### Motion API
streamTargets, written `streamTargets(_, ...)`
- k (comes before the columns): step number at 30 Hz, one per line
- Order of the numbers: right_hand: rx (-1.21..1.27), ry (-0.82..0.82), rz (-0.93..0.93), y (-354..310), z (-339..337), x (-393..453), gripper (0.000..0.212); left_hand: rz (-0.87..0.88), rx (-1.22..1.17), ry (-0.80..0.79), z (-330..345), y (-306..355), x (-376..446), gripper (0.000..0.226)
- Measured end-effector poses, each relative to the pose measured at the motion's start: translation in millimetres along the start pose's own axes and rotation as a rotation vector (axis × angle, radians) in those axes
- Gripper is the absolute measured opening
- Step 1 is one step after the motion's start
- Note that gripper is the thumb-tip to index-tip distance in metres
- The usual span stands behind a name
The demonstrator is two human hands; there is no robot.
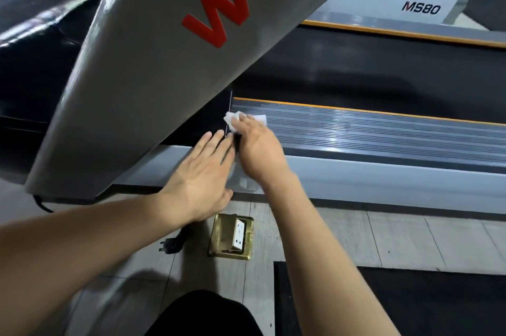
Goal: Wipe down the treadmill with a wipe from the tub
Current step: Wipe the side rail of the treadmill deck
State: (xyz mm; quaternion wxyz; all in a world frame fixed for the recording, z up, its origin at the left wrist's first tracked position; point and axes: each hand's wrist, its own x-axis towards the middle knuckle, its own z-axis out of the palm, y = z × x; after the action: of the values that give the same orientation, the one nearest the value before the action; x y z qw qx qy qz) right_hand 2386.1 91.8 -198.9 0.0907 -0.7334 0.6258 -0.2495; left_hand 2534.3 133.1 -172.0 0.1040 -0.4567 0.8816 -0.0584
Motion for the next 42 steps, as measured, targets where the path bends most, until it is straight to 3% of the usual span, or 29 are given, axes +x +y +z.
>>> streamTargets(3, -0.037, 0.160, 0.051, 37, -10, -43, 0.054, -0.007, -0.077, 0.007, 5, 1, 0, 0.090)
streamTargets(6, -0.129, 0.390, 0.369, 113, -40, -74, 0.052, -0.007, -0.123, 0.013, 7, -1, 0, 0.091)
streamTargets(8, -0.177, 0.438, 0.574, 130, -53, -78, 0.046, -0.016, -0.102, 0.001, 8, 1, 1, 0.092)
streamTargets(9, -0.168, 0.454, 0.586, 123, -51, -74, 0.046, -0.024, -0.094, -0.011, 7, 2, 1, 0.093)
streamTargets(13, -0.025, 0.327, 0.103, 42, -1, -44, 0.047, -0.043, -0.049, -0.011, 0, 8, 3, 0.092)
streamTargets(17, -0.013, 0.177, -0.020, -5, 18, -42, 0.044, -0.040, -0.069, 0.023, -11, 13, 5, 0.080)
streamTargets(19, -0.043, 0.168, 0.021, 15, 0, -53, 0.045, 0.055, -0.065, 0.051, -10, 12, 6, 0.079)
streamTargets(22, -0.127, 0.324, 0.305, 74, -36, -70, 0.050, 0.236, -0.119, 0.113, -10, 19, 23, 0.078)
streamTargets(25, -0.211, 0.300, 0.540, 106, -59, -82, 0.061, 0.285, -0.159, 0.163, 0, 33, 46, 0.079)
streamTargets(31, -0.299, 0.262, 0.585, 99, -59, -79, 0.062, 0.259, -0.190, 0.277, 27, 45, 52, 0.088)
streamTargets(35, -0.135, 0.221, 0.346, 46, -33, -48, 0.051, 0.279, -0.250, 0.329, 33, 43, 58, 0.091)
streamTargets(38, -0.091, 0.160, 0.305, 26, -28, -42, 0.047, 0.279, -0.247, 0.346, 37, 41, 60, 0.092)
streamTargets(42, -0.111, 0.097, 0.298, 51, -48, -66, 0.059, 0.273, -0.224, 0.322, 37, 41, 57, 0.094)
